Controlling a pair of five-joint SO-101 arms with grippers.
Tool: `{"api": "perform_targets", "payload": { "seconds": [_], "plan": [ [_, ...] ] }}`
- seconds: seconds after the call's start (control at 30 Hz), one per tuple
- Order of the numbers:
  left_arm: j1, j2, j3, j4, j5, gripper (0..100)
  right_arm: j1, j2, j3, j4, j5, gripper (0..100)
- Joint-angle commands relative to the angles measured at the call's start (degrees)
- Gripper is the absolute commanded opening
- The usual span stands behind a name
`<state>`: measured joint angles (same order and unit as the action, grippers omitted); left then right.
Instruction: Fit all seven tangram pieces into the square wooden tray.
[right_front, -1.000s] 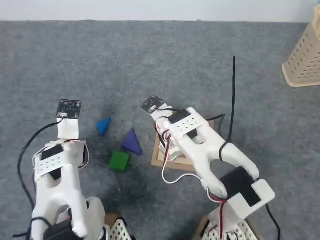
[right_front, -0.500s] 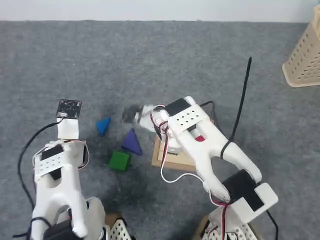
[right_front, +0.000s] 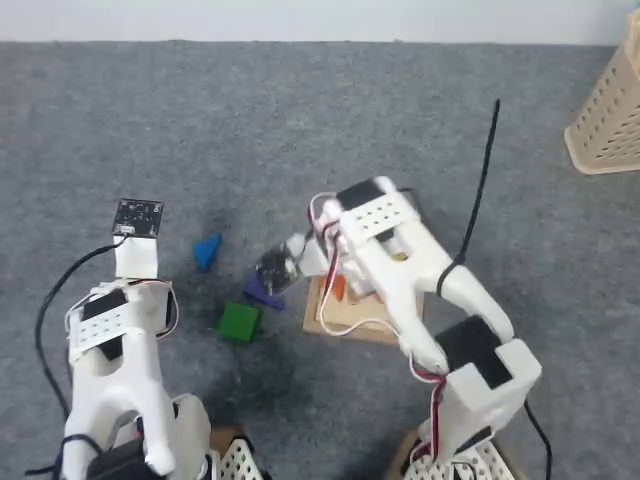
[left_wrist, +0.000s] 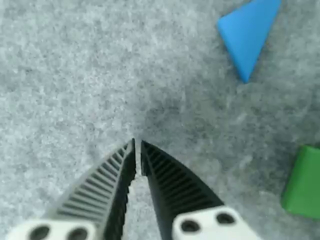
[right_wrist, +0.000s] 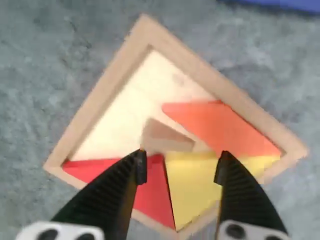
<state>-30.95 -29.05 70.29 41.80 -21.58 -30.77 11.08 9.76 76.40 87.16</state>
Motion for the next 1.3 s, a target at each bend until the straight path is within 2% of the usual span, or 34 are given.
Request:
{"api": "perform_targets", "payload": {
  "seconds": [0.0, 0.1, 0.2, 0.33, 0.4, 0.5, 0.7, 0.87, 1.1, 1.27],
  "plan": [
    [-0.4, -1.9, -0.1, -1.1, -0.7, 2, 3.3, -1.3, -7.7, 1.8, -11.2, 22.0],
    [-0.4, -1.9, -0.1, -1.1, -0.7, 2, 3.7, -1.2, -11.2, 3.7, -24.7, 21.1],
    [-0.4, -1.9, -0.1, -1.1, -0.7, 2, 3.3, -1.4, -11.9, 5.1, -35.9, 13.8],
    [-0.4, -2.0, -0.1, -1.0, -0.7, 2, 2.5, -1.3, -11.6, 8.4, -48.3, 0.2],
    [-0.4, -2.0, -0.1, -1.0, -0.7, 2, 2.8, -1.6, -11.5, 10.2, -52.2, 1.1],
    [-0.4, -2.0, -0.1, -1.0, -0.7, 2, 3.0, -3.9, -7.0, 7.8, -54.7, 0.7],
    [-0.4, -2.0, -0.1, -1.0, -0.7, 2, 2.6, -9.7, 7.9, -5.1, -57.5, 0.6],
    [-0.4, -2.0, -0.1, -1.0, -0.7, 2, 1.4, -10.0, 9.7, -5.7, -57.8, 0.6],
    [-0.4, -2.0, -0.1, -1.0, -0.7, 2, -4.1, -10.0, 9.4, -5.9, -59.6, 0.6],
    [-0.4, -2.0, -0.1, -1.0, -0.7, 2, -4.3, -10.0, 9.6, -5.9, -60.0, 0.6]
  ]
}}
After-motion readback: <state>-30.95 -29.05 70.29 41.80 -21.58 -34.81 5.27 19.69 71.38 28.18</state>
